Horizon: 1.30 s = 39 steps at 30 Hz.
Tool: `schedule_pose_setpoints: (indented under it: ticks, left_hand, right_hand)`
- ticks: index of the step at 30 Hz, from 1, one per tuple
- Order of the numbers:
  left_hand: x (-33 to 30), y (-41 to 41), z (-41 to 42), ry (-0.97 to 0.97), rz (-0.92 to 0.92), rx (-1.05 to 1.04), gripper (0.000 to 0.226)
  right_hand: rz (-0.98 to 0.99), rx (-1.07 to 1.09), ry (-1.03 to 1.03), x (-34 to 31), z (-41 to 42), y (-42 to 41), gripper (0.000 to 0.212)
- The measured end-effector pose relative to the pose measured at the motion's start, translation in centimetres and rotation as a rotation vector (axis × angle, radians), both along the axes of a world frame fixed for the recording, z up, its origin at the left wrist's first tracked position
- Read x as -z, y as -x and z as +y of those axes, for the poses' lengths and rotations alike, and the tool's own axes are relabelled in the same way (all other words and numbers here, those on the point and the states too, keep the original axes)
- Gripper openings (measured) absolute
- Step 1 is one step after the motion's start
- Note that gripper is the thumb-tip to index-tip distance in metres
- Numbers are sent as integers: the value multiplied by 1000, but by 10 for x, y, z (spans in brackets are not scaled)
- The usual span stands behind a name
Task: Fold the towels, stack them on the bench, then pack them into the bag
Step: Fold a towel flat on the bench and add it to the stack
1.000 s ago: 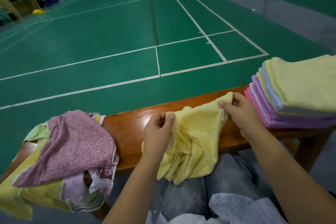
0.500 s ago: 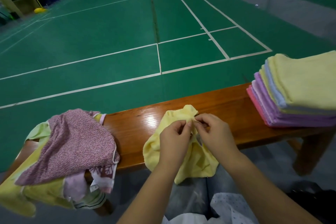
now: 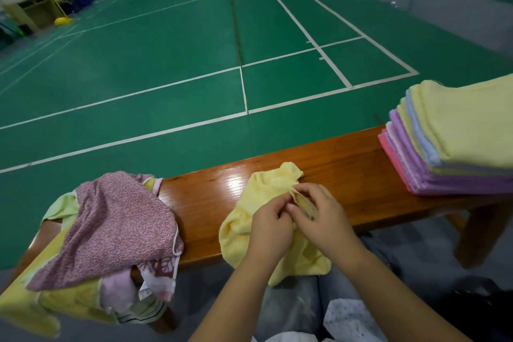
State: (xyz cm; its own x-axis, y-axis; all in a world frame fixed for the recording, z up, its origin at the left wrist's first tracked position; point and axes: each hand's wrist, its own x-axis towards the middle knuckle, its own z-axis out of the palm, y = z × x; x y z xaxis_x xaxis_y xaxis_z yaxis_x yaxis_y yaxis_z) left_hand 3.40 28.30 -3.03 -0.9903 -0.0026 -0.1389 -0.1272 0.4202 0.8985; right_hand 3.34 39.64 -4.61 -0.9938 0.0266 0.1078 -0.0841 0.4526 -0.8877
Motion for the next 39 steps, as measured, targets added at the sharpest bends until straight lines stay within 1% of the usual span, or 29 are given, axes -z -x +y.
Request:
schedule_pose_setpoints:
  ticks: [2,4,5,6,7,9,11,12,14,15,17,18,19,21,23,24,26,28,30,32,35,37,39]
  left_hand:
    - [-1,1,-2,-100,-60,66,45]
    - [-3,5,-6,-207,-158,143,47]
    - [-6,9,-9,-219,-204,168,45]
    - [-8,15,-14,-198,-232,165,39]
    - [-9,25,-21,-164,-226,114,32]
    - [-2,56,-37,-10,-133,-96,20]
    - [9,86,-53,151,-105,-264,22]
    - [13,98,-58,174,-168,-294,26]
    - [20,112,-62,195,-367,-258,37]
    - [20,115,-61,255,-450,-200,39]
    - [25,122,-61,354,-513,-111,37]
    - [28,125,-60,358,-520,-107,35]
    - [28,127,-59,307,-514,-127,33]
    - [24,127,-57,118,-429,-212,22]
    - [12,126,-56,-46,-246,-298,10]
    - [4,124,-57,-71,-124,-323,9]
    - [-14,111,-59,-27,143,-347,8]
    - [-24,91,-64,86,378,-317,8]
    - [-20,65,-70,228,517,-234,15]
    - [6,44,-80,408,539,-88,19]
    - [44,16,-91,629,337,159,16]
    - [57,4,-96,675,218,325,19]
    - [52,3,-96,693,113,403,24]
  right_hand:
    - [-25,4,11,3,4,3,29]
    - [-19,35,21,6,11,7,18]
    - [-14,47,36,8,15,8,12]
    - [-17,52,56,10,18,9,8]
    - [-34,55,80,10,21,10,6]
    - [-88,66,128,13,26,11,5]
    - [-142,76,176,14,30,10,4]
    - [-169,78,208,15,31,10,4]
    - [-217,90,278,14,36,10,4]
    - [-236,103,307,14,38,10,4]
    - [-265,131,349,14,43,11,5]
    - [-281,145,371,14,46,11,9]
    - [-299,153,398,14,48,12,13]
    - [-303,166,442,13,52,14,18]
    - [-261,187,453,7,54,20,17]
    - [-229,201,450,3,54,23,17]
    - [-159,228,439,-7,52,31,18]
    - [-111,243,439,-14,50,36,17]
    - [-107,233,429,-15,48,38,17]
    - [-146,201,381,-7,48,35,17]
    - [-256,120,287,12,45,26,16]
    - [-319,68,226,21,43,20,15]
    - [-344,49,172,27,42,16,15]
